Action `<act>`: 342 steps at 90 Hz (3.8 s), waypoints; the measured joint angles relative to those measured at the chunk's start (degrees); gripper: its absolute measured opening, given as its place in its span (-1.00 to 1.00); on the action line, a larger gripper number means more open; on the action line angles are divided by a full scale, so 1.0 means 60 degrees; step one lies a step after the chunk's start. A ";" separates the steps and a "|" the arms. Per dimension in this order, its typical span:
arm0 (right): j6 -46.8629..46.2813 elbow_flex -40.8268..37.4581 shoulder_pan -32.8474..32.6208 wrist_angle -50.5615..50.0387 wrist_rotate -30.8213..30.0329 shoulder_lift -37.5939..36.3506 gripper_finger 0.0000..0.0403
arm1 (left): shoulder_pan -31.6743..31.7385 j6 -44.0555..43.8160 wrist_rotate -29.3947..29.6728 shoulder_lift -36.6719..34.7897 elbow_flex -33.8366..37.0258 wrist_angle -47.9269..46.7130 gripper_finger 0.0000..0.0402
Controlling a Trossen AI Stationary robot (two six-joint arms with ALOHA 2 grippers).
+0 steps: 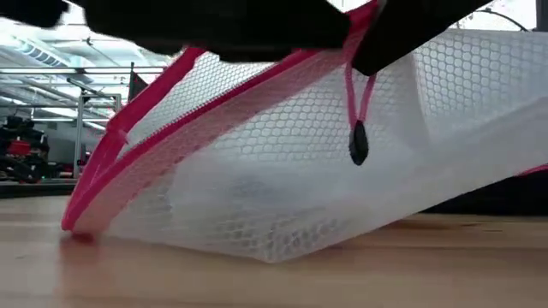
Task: Unpack backpack
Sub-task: Close the white zip bag
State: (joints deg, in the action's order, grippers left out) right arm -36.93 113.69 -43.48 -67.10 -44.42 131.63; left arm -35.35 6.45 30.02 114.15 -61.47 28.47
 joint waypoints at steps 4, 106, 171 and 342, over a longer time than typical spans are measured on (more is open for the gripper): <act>0.0004 0.0000 0.0013 0.0026 0.0000 0.0000 -0.95 | 0.0060 -0.0107 0.0001 0.0000 0.0000 -0.0096 0.46; -0.1073 0.0018 -0.0239 0.0352 0.2062 -0.0722 -0.38 | 0.0280 -0.0341 -0.0733 -0.0138 0.0004 -0.0572 -1.00; -0.0987 0.0004 0.0054 -0.0082 0.1633 -0.0066 -0.38 | 0.0453 -0.1051 -0.1075 -0.0142 0.0007 -0.0618 -1.00; -0.0867 -0.0007 0.0484 -0.0069 0.3044 -0.0651 -1.00 | -0.1292 0.2297 0.1380 -0.0168 -0.1280 -0.0038 0.03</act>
State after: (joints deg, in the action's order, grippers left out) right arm -42.13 113.65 -40.57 -67.51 -26.16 127.73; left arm -43.10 20.23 38.30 113.14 -69.15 28.24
